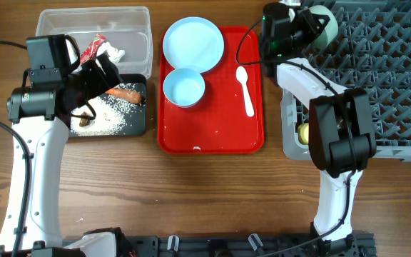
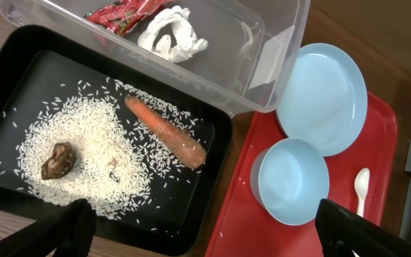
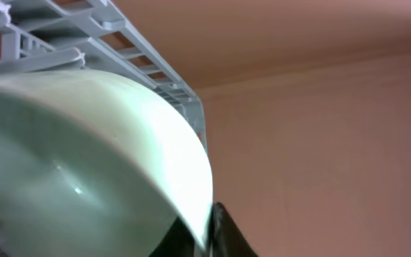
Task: Sort waste into correct bins and load items into the dishwasher rack
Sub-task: 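Lift the green bowl and place it upright in the rack, then reach the right gripper to the light-blue bowl and grasp its rim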
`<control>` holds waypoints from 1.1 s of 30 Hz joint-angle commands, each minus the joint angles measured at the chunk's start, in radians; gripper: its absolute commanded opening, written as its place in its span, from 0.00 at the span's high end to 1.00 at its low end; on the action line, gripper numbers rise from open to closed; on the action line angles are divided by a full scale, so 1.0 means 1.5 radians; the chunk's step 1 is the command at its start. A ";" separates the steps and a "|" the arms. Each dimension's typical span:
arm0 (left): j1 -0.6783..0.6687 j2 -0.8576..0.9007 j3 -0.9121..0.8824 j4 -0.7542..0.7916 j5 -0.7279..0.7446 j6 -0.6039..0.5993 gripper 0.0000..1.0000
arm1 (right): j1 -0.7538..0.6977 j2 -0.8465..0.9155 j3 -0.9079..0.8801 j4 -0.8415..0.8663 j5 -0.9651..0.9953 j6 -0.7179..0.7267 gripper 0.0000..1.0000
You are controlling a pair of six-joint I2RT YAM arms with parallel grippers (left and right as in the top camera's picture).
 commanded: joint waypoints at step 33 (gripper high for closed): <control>0.002 -0.007 0.012 0.001 -0.006 0.004 0.00 | 0.170 -0.064 0.006 -0.049 -0.189 0.290 0.07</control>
